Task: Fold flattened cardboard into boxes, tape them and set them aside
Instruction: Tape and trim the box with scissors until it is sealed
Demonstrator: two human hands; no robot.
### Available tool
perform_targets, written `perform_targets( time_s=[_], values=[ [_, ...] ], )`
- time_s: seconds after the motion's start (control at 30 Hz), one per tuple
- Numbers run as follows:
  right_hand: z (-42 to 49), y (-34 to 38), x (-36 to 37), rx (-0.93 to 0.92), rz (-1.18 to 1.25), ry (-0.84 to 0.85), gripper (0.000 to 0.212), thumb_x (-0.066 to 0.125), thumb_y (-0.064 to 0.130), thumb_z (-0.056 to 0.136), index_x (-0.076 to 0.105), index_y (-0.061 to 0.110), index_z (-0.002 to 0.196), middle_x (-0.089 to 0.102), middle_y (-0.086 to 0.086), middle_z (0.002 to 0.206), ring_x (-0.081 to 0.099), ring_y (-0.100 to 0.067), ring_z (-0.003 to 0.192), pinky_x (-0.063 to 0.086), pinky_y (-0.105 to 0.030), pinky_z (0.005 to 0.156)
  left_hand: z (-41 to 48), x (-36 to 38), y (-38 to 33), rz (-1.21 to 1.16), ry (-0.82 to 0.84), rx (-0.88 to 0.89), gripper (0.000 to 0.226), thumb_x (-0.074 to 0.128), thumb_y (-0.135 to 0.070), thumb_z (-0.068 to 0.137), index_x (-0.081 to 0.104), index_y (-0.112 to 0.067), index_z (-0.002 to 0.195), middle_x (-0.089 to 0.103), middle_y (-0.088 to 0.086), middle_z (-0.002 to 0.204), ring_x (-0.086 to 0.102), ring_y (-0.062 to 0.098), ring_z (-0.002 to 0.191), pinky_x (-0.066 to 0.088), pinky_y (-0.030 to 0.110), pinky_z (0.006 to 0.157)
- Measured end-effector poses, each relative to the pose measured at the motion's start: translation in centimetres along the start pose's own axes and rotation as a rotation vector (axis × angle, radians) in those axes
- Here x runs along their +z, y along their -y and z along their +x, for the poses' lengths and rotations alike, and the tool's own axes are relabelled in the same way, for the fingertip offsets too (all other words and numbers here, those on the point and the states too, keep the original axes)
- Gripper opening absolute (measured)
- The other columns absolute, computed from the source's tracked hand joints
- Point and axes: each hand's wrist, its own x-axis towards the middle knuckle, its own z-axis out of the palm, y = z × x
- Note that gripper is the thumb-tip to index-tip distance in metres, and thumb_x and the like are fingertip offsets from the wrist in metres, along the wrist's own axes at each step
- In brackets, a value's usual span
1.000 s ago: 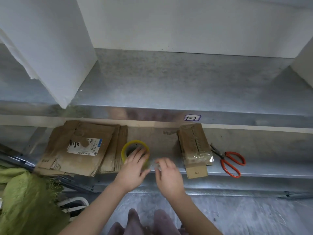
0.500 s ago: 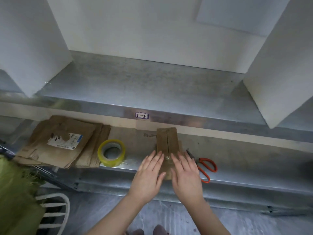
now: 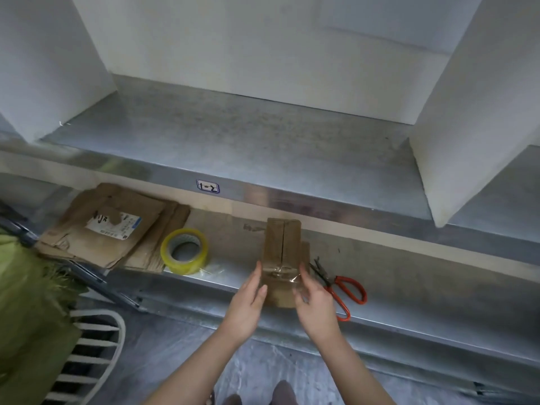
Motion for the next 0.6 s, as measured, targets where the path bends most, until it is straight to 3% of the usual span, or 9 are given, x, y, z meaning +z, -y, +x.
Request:
perform_targets(
  time_s=[0.07, 0.17, 0.27, 0.37, 0.5, 0.6],
  values=[
    [0.0, -0.4, 0.0, 0.028, 0.119, 0.005, 0.061, 0.059, 0.001, 0.089, 0.042, 0.02, 0.144, 0.052, 0.008, 0.137, 0.047, -0.001, 0.127, 0.03, -0.001, 0.099, -0.4, 0.5, -0.5, -0.07, 0.005, -0.031, 0.055, 0.039, -0.033, 0.101, 0.008, -0.038, 0.146, 0.019, -0.03, 0.143, 0.027, -0.001, 0.137, 0.019, -0.005, 0.097],
    [0.2, -0.9, -0.5, 0.059, 0.214, 0.022, 0.065, 0.062, -0.001, 0.084, 0.047, 0.032, 0.138, 0.061, 0.022, 0.117, 0.056, 0.012, 0.11, 0.041, -0.008, 0.097, 0.0, -0.6, -0.7, -0.005, -0.081, -0.024, 0.052, 0.048, -0.03, 0.099, 0.028, -0.033, 0.147, 0.042, -0.02, 0.138, 0.047, 0.005, 0.127, 0.03, -0.003, 0.089],
    [1.5, -0.8, -1.4, 0.04, 0.135, 0.039, 0.056, 0.075, 0.014, 0.08, 0.055, 0.033, 0.128, 0.065, 0.023, 0.097, 0.065, 0.002, 0.097, 0.047, -0.01, 0.088, 1.8, -2.5, -1.1, 0.228, -0.109, 0.055, 0.046, 0.059, -0.035, 0.093, 0.048, -0.031, 0.137, 0.059, -0.013, 0.126, 0.056, 0.009, 0.116, 0.037, 0.009, 0.087],
    [2.7, -0.5, -1.2, -0.066, -0.089, -0.031, 0.045, 0.077, 0.032, 0.078, 0.062, 0.028, 0.12, 0.069, 0.011, 0.102, 0.065, -0.008, 0.095, 0.05, -0.021, 0.083, 3.4, -2.6, -1.3, 0.42, -0.135, 0.119, 0.044, 0.069, -0.038, 0.084, 0.06, -0.027, 0.126, 0.067, -0.001, 0.114, 0.06, 0.016, 0.108, 0.044, 0.023, 0.089],
    [2.7, 0.0, 0.7, -0.129, -0.197, -0.212, 0.03, 0.075, 0.022, 0.079, 0.064, 0.021, 0.108, 0.068, 0.003, 0.097, 0.067, -0.02, 0.085, 0.052, -0.03, 0.066, 4.3, -1.0, -0.6, 0.524, -0.214, 0.179, 0.033, 0.072, -0.024, 0.08, 0.065, -0.019, 0.111, 0.065, 0.006, 0.097, 0.06, 0.03, 0.092, 0.05, 0.035, 0.079],
    [2.2, -0.2, 1.2, -0.105, -0.161, -0.233, 0.036, 0.072, 0.019, 0.078, 0.063, 0.023, 0.112, 0.066, 0.004, 0.105, 0.065, -0.018, 0.091, 0.053, -0.028, 0.072, 3.9, -0.1, -0.6, 0.548, -0.281, 0.224, 0.035, 0.07, -0.019, 0.08, 0.062, -0.015, 0.114, 0.062, 0.007, 0.101, 0.056, 0.028, 0.096, 0.049, 0.037, 0.085]
  ],
)
